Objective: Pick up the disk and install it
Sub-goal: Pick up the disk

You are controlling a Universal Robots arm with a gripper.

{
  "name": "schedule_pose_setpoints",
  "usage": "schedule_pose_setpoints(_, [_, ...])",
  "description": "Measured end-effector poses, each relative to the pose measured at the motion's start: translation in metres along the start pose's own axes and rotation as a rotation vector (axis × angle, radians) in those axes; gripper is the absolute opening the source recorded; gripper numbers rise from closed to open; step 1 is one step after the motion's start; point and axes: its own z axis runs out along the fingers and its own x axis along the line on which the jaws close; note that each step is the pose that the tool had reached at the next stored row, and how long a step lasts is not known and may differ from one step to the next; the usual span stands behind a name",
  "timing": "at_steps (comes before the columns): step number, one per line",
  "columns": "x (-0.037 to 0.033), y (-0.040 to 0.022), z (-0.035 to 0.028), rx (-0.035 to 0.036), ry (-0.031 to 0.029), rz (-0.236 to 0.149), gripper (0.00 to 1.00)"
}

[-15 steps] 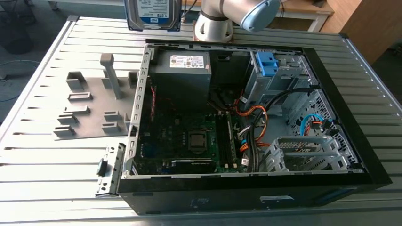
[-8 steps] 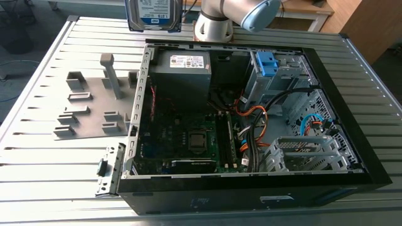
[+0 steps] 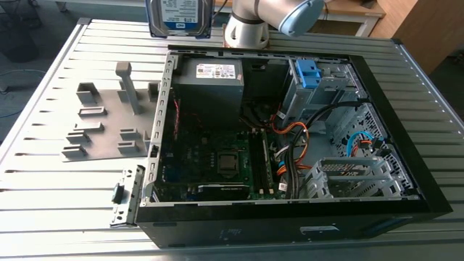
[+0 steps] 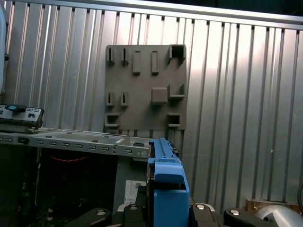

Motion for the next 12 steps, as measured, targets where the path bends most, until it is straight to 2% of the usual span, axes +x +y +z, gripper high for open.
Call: schedule_pose_setpoints(12, [0.0051,-0.0038,0.0002,0.0000,0.0000,0.000,0.37])
